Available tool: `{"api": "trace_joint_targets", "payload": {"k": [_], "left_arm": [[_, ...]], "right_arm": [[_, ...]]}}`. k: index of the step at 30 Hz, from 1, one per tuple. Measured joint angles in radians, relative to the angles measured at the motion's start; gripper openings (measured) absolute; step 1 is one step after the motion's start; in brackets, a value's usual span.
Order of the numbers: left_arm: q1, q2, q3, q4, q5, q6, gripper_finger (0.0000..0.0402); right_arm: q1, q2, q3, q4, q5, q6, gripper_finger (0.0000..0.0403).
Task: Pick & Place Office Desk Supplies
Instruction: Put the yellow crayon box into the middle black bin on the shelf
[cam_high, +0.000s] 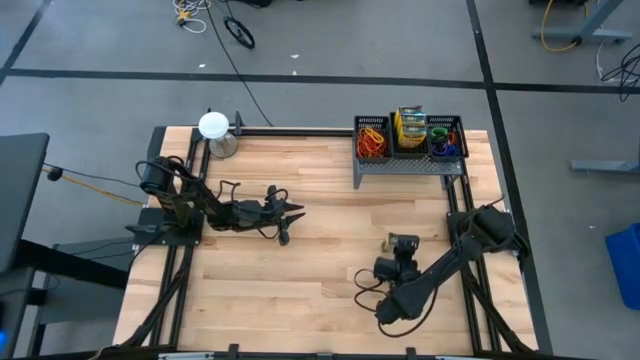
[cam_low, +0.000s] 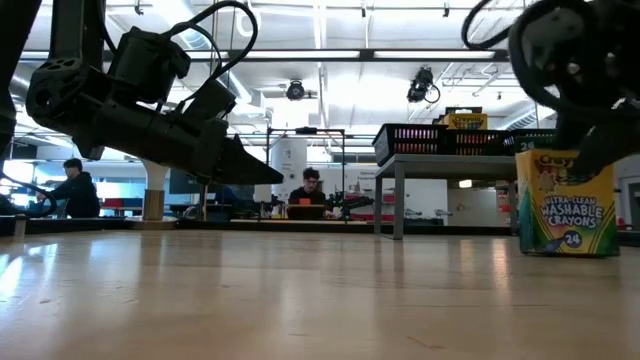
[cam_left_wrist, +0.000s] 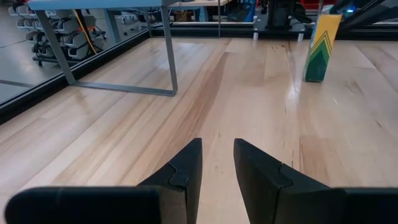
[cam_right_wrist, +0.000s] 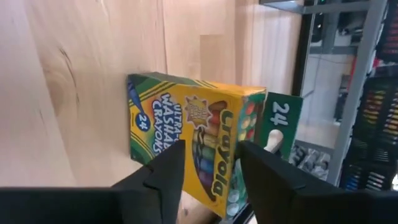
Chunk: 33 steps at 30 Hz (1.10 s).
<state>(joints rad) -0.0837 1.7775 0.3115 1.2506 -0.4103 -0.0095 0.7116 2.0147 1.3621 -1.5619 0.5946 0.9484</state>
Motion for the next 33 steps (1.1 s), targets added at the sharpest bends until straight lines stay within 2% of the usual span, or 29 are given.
{"api": "trace_joint_targets", "payload": {"k": [7, 19, 22, 25, 28, 33], "left_arm": [[0.0, 0.0, 0.0, 0.0, 0.0, 0.001, 0.0099], [0.0, 0.0, 0.0, -0.001, 0.0, 0.001, 0.0099], [0.0, 0.0, 0.0, -0.001, 0.0, 0.0, 0.0099], [0.0, 0.0, 0.0, -0.001, 0.0, -0.003, 0.0099], [0.0, 0.0, 0.0, -0.001, 0.011, -0.005, 0.0099], [0.0, 0.0, 0.0, -0.002, 0.019, 0.0, 0.0099]], "right_arm": [[-0.009, -0.092, 0.0, 0.014, -0.002, 0.004, 0.0178], [-0.01, -0.264, 0.0, 0.059, -0.01, 0.008, 0.0179], [-0.047, -0.327, -0.016, 0.094, -0.008, -0.057, 0.0178], [-0.108, -0.439, -0.107, 0.275, -0.058, -0.216, 0.017], [-0.195, -0.59, -0.265, 0.489, -0.136, -0.34, 0.0158], [-0.375, -0.81, -0.509, 0.638, -0.185, -0.427, 0.0143]]}}
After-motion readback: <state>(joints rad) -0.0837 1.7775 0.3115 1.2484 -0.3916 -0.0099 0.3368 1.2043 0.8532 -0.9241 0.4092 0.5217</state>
